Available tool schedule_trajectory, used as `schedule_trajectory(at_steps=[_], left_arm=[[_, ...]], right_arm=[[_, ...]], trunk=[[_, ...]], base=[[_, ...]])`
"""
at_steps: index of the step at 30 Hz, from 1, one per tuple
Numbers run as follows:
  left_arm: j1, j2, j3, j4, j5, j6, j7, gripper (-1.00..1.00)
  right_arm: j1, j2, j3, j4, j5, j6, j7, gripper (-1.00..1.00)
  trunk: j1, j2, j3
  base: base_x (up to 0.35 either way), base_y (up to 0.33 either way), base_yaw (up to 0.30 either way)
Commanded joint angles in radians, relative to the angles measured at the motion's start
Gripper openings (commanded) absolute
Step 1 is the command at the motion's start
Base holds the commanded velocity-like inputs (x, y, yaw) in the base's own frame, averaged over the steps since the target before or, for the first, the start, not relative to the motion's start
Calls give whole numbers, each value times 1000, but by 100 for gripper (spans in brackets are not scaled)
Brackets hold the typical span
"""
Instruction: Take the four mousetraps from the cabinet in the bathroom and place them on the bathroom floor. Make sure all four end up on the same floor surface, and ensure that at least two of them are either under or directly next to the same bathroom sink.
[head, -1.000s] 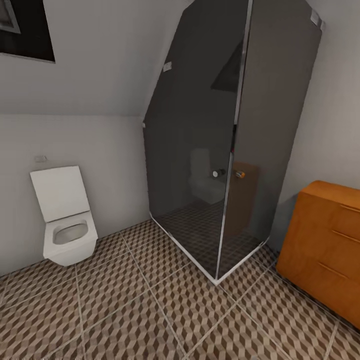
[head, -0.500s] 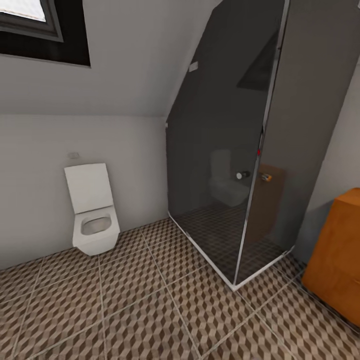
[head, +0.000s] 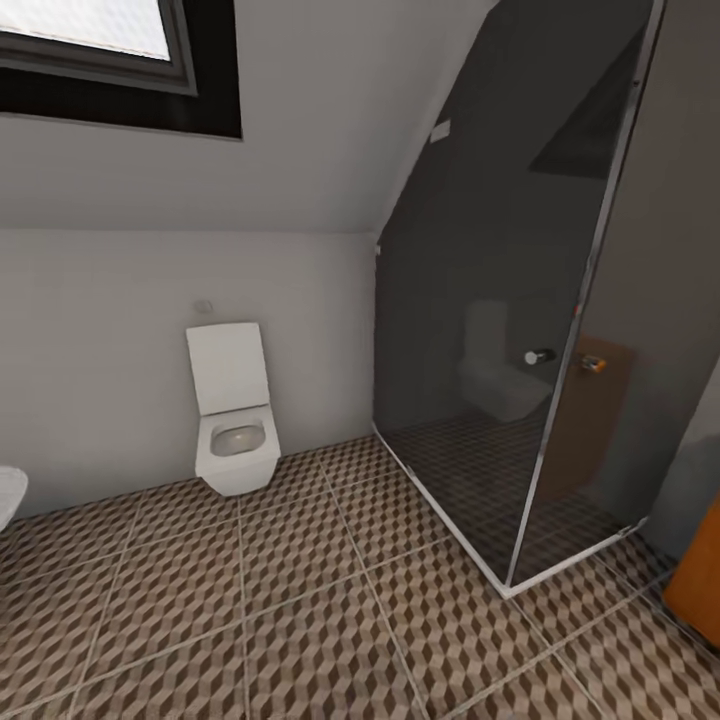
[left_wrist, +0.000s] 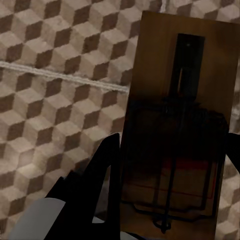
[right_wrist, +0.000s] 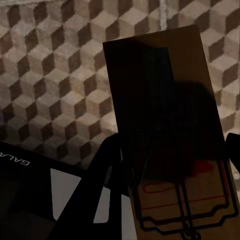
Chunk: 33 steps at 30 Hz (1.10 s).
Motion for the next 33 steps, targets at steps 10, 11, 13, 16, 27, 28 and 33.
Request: schedule_trajectory(at_steps=[10,11,13,16,27,28,33], left_arm=[[0,-1,-8,-1,1,-1,10,-100],[0,-2,-8,-1,1,-2,10,-100],[-1,-2,-8,-1,1,-2,10,-100],[-1,-1,-8,-1,1,-2,10,-100],[-1,-2,-8,-2,0,-2,10,-100],[-1,-2,-8,-2,0,-2,10,-100],[0,-5,-8,-2,0,-2,11,-100]], right_arm=[[-1,0,-9,1,8,2,4,-100],[-1,0,-9,1,8,2,4,-100],[-1,0,-9,1,8,2,4,-100],[-1,0,-9,1,8,2,4,-100],[-1,0,-9,1,8,2,4,-100],[-1,0,-9,1,8,2,4,-100],[-1,0,-9,1,8,2,4,-100]], trunk=[[0,-1,-1],[0,-1,-1],[0,-1,-1],[0,-1,-1],[0,-1,-1],[0,-1,-1],[0,-1,-1]], base=[[0,0,274],[0,0,274],[0,0,274],[0,0,274],[0,0,274],[0,0,274],[0,0,274]])
